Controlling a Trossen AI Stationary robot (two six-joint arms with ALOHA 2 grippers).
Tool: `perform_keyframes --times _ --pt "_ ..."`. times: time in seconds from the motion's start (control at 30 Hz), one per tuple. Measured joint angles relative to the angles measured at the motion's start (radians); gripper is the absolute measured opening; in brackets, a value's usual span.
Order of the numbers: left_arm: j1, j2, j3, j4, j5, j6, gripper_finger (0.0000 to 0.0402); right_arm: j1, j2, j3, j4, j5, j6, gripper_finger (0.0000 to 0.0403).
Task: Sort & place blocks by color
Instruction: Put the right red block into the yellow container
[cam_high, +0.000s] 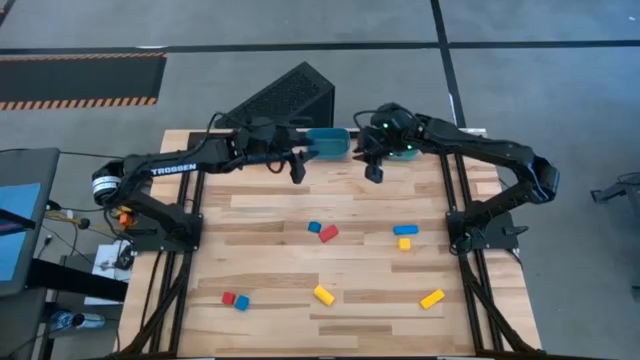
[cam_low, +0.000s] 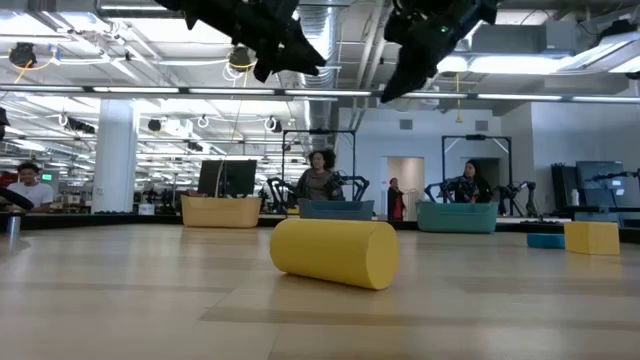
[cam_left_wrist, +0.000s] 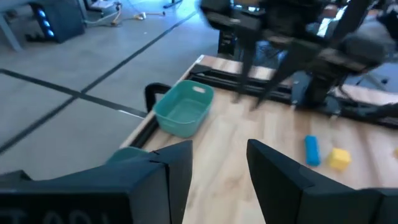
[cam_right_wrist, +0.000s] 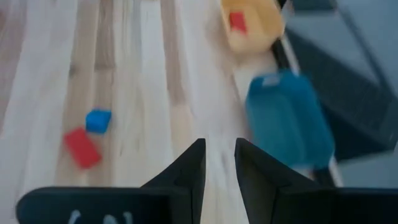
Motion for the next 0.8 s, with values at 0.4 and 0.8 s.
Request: perform_keyframes --times 0.4,0.8 --pt "0.041 -0.011 -0.079 0.095 0.090 0.095 0.0141 0.156 0.036 -0.061 0.031 -0.208 0.120 0.0143" --pt "0.090 -0.125 -0.120 -0.088 0.309 0.148 0.0141 0.378 0.365 -0.069 0.126 -0.156 0.078 0.0216"
